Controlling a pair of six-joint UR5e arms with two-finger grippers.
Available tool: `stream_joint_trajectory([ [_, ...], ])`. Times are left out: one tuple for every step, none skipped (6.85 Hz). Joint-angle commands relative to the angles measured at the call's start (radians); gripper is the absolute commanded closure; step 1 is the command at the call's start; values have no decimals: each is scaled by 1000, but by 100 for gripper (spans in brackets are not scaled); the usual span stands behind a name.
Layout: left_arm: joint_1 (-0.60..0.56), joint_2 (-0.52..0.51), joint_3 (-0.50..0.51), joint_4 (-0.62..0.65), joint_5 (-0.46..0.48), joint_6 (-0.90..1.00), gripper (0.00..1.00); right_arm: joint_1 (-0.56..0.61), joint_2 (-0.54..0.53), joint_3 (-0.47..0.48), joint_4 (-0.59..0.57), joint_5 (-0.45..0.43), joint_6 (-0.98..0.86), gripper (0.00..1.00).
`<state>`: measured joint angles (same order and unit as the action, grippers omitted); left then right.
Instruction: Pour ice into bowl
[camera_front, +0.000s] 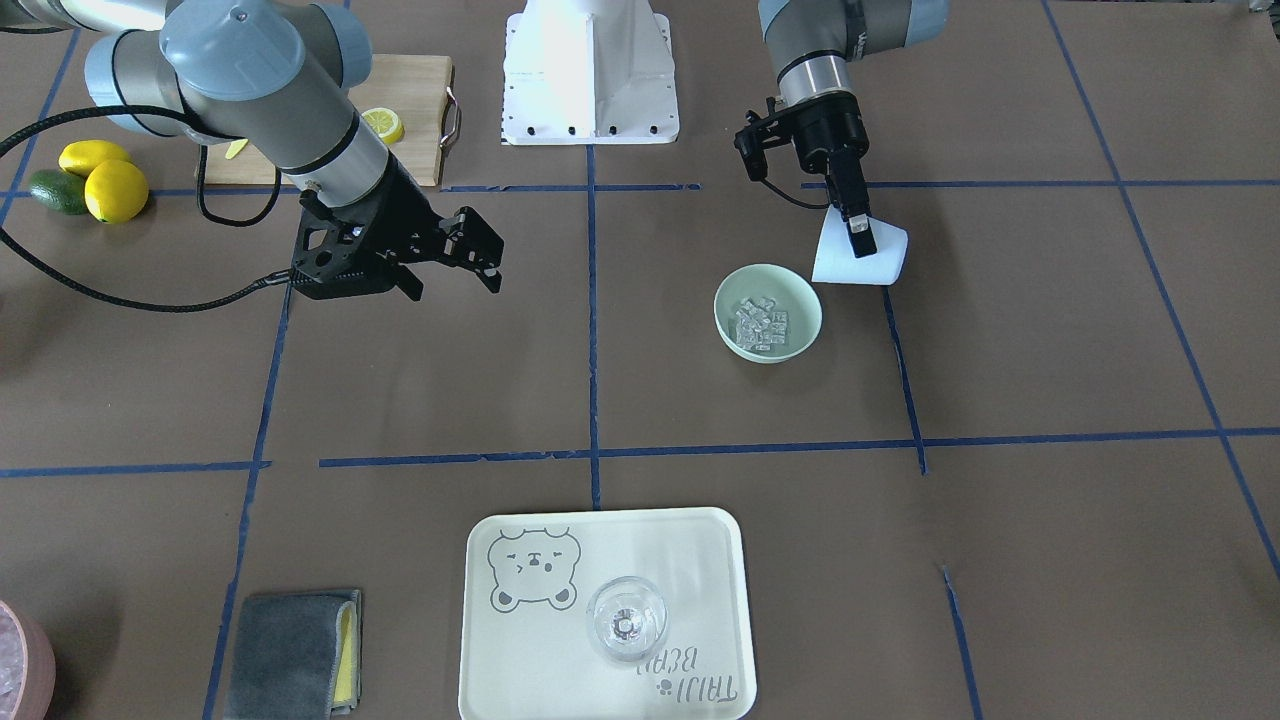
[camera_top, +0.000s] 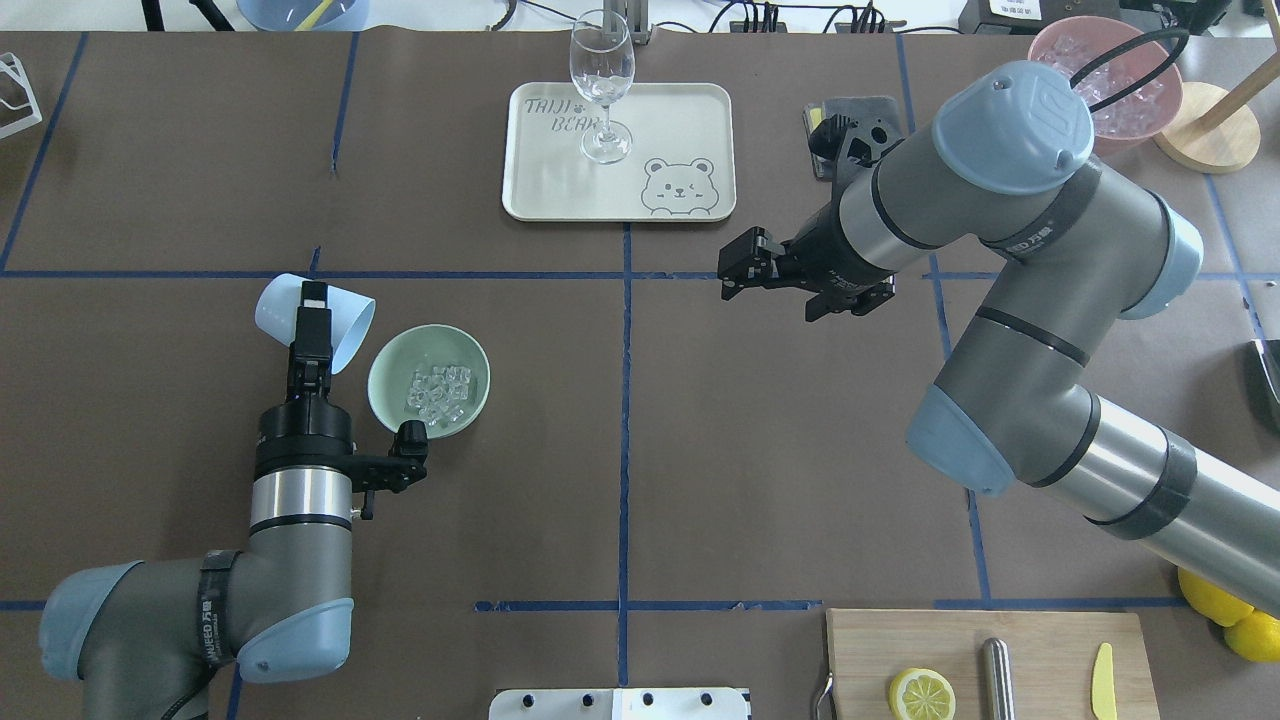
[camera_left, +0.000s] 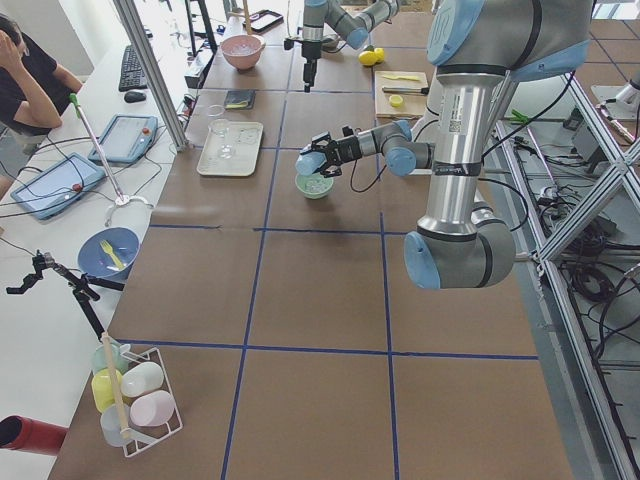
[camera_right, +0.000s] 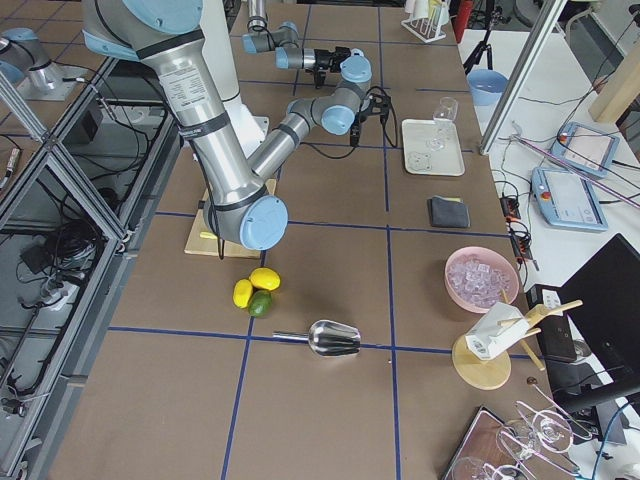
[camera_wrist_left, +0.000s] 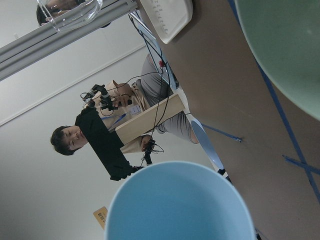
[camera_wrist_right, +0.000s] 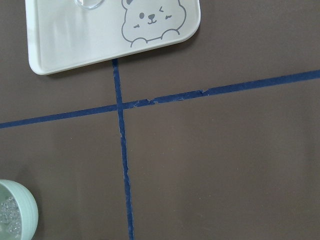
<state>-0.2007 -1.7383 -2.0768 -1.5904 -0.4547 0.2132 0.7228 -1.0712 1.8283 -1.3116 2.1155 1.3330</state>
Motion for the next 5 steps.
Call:
stream_joint_trajectory([
  [-77,14,-112,-93,-224,-12,100,-6,2,0,0,-2,20,0],
  [-100,54,-111,-196,-254,-84,100,-23,23,-3,0,-17,34,0],
  [-144,107,-106,-277,-313,-182,100,-64,43,-4,0,-82,81,0],
  [-222,171,-97,-392,-412,-187,100,-84,54,-4,0,-107,103,0],
  [-286,250,-77,-560,-488,-190,100,-104,74,-6,0,-120,115,0],
])
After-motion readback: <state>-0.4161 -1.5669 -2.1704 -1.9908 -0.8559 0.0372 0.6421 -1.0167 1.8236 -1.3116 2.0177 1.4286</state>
